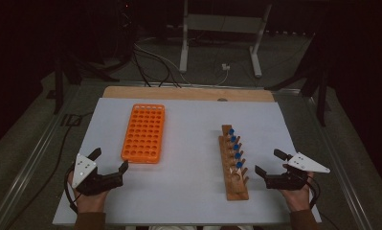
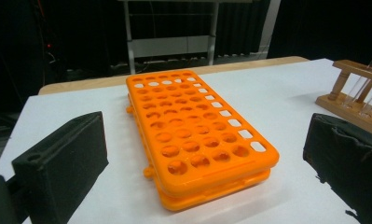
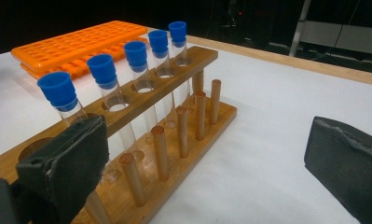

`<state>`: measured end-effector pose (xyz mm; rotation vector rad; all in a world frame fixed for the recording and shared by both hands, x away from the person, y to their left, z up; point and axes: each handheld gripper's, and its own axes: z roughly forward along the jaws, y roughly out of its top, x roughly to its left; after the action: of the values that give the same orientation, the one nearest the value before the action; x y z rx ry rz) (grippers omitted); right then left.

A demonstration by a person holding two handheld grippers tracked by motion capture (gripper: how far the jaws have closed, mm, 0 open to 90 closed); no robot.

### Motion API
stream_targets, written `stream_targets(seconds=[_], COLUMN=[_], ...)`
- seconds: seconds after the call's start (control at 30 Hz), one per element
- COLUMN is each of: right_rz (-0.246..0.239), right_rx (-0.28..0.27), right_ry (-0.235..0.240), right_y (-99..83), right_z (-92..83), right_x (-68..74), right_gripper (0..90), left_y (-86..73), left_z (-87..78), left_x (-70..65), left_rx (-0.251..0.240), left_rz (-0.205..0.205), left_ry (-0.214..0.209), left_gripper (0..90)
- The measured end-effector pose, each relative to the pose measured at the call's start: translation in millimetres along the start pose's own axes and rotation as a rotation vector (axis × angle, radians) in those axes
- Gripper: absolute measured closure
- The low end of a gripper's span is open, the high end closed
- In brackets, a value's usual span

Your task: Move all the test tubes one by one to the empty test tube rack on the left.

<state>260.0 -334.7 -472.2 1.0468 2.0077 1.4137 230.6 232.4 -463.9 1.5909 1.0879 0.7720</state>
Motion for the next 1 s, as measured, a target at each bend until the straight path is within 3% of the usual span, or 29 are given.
stream_targets(seconds=[0.23,0.53,0.83,0.9,0.97,1.0], right_rz=[0.004,0.013,-0.037,-0.067,-0.087,-0.087], right_rx=[0.008,-0.018,-0.015,0.004,0.024,0.024], right_ry=[0.008,0.070,0.175,0.236,0.250,0.250], right_y=[2.3,10.1,17.7,17.4,16.6,16.6], right_z=[0.2,-2.6,0.6,5.7,10.3,10.3], right_x=[0.5,8.5,29.0,37.6,43.6,43.6], right_gripper=[0.2,3.6,20.3,30.6,39.0,39.0], left_y=[-0.7,-2.8,-4.5,-4.6,-4.7,-4.8], left_z=[-0.5,-0.7,0.9,1.2,1.9,2.2], left_x=[-3.4,-3.5,-4.8,-5.5,-6.2,-6.3], left_rx=[0.012,0.022,0.032,0.034,0.038,0.040], left_rz=[0.016,0.017,0.017,0.019,0.022,0.025], left_ry=[0.002,0.009,0.005,0.003,0.003,0.001], left_gripper=[0.8,0.8,0.8,0.8,0.8,0.8])
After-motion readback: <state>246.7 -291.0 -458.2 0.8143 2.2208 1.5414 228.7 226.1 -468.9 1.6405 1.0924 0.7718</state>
